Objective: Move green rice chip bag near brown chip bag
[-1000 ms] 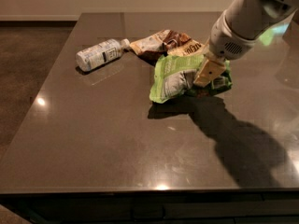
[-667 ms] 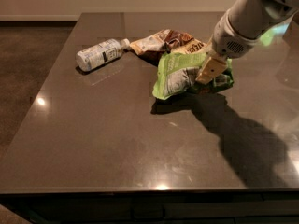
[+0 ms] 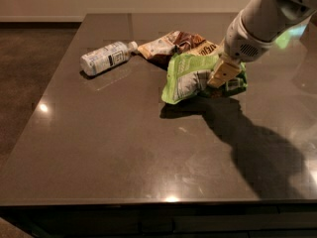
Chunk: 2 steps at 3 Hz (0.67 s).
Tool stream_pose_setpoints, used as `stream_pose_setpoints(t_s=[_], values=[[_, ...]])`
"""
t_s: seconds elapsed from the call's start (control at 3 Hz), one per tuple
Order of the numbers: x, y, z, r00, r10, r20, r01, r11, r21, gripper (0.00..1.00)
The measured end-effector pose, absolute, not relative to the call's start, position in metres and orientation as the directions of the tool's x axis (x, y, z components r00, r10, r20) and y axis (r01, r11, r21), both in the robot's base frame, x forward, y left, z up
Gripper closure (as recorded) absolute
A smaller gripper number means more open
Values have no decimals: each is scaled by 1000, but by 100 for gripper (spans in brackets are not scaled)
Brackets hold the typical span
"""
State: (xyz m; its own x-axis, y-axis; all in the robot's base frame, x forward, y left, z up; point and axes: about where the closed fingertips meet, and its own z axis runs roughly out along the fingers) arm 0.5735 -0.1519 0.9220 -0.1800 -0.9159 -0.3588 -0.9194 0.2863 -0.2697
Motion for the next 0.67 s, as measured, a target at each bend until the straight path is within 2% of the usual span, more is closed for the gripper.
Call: stream_pose_setpoints(t_s=[0.33, 0.67], values=[[573, -151, 922, -179, -916, -358, -920, 285, -270, 0], [573, -151, 922, -179, -916, -358, -920, 285, -270, 0]])
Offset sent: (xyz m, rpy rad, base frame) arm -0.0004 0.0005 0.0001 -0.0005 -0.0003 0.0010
